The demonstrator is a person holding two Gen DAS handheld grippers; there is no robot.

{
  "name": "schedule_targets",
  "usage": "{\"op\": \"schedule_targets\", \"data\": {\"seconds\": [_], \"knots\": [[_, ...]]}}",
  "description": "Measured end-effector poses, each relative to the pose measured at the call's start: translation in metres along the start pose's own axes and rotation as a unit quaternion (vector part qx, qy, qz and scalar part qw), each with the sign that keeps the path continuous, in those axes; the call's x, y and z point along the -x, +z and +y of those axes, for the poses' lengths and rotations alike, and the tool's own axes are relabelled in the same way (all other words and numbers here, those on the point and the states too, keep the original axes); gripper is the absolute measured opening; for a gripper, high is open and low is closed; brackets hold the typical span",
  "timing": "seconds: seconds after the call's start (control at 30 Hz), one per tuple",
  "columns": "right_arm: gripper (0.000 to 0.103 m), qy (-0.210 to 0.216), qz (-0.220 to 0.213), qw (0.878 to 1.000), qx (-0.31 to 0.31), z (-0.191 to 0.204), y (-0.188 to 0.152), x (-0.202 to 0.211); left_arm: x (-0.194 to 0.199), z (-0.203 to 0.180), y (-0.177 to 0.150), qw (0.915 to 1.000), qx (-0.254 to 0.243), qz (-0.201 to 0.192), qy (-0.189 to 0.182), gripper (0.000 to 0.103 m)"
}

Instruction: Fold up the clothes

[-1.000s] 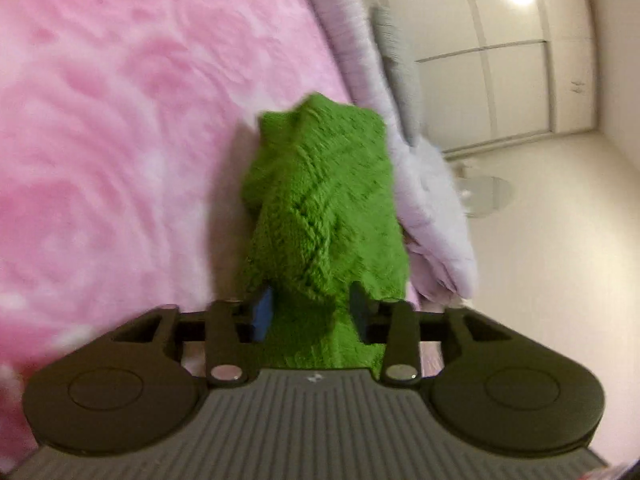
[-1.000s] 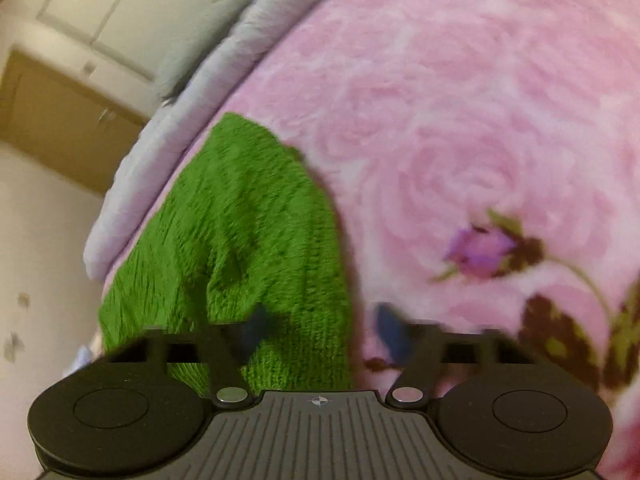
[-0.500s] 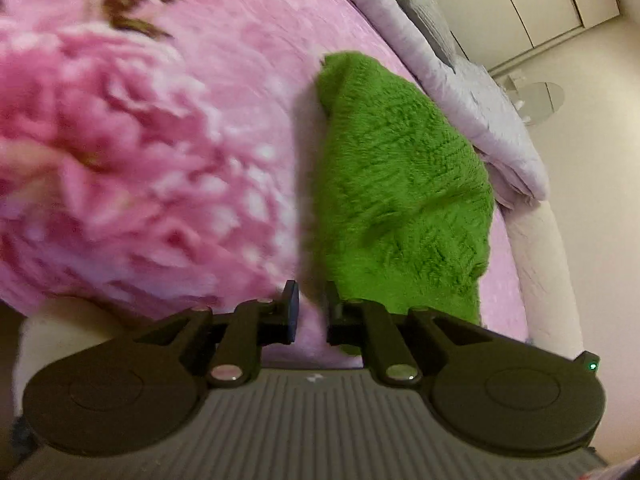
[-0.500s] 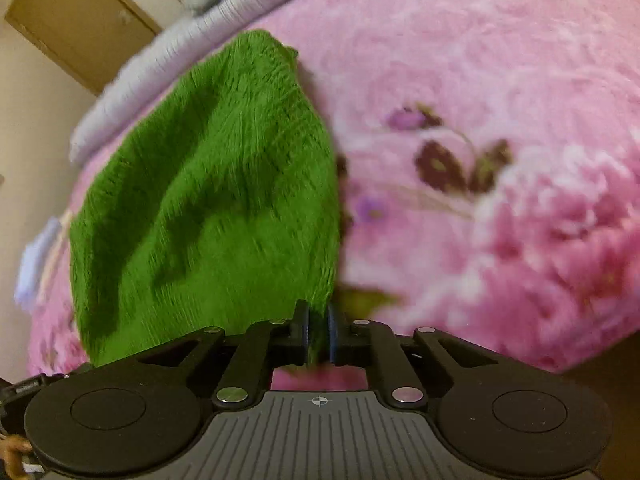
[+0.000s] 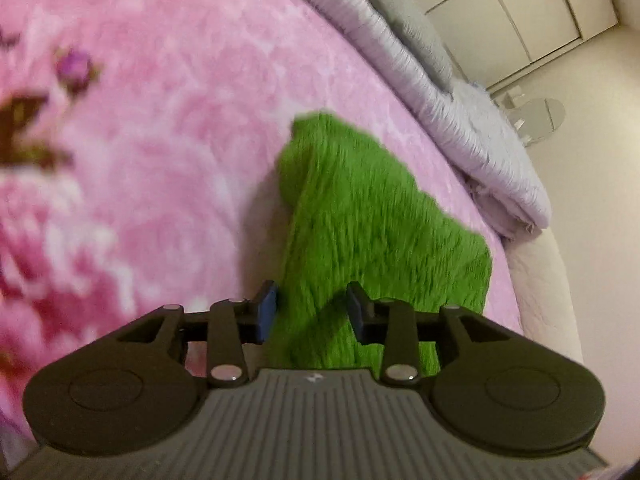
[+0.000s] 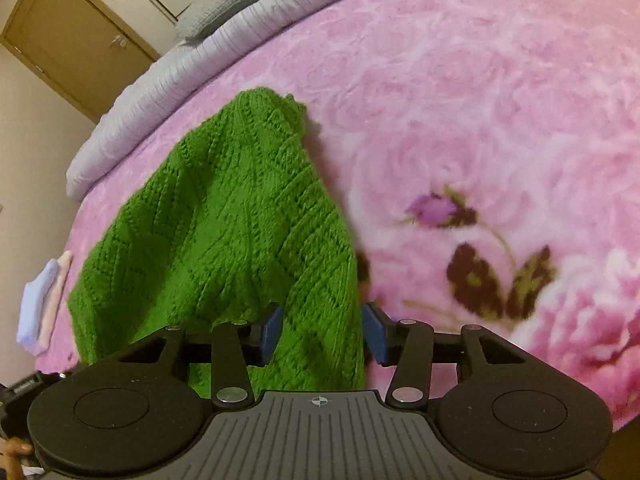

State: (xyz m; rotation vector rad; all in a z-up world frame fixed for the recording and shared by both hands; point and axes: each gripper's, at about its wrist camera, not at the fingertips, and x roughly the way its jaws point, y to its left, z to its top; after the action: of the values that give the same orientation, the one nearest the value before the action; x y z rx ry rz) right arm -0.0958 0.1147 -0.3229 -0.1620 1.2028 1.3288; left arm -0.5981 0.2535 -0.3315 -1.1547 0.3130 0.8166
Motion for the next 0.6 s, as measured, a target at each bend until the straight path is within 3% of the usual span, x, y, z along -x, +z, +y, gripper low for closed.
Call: {"op": "schedule_targets", "data": {"seconds": [0.17,0.33,0.47,0.6], "knots": [[0.048,0.007,-0.02,1.0,-0.015,-0.023,0.039,0.007,-0.001,0.003,0.05,0.9995,-0.011,-0.015,0.025,0.035],[0.048,0.048,-0.027,0.998,-0.005,-0.017,0.103,-0.007,-0.057,-0.002,0.106,0.9996,-0.016,0.02,0.011,0.036],[0.048,0.082,-0.012,0.997,-0.009,-0.003,0.153,-0.05,-0.114,0.0,0.141,0.9984,-0.004,0.057,-0.001,0.036],[0.048,0.105,0.02,0.994,-0.021,0.004,0.188,-0.104,-0.165,0.01,0.162,0.9935,0.055,0.09,-0.043,0.039]]}}
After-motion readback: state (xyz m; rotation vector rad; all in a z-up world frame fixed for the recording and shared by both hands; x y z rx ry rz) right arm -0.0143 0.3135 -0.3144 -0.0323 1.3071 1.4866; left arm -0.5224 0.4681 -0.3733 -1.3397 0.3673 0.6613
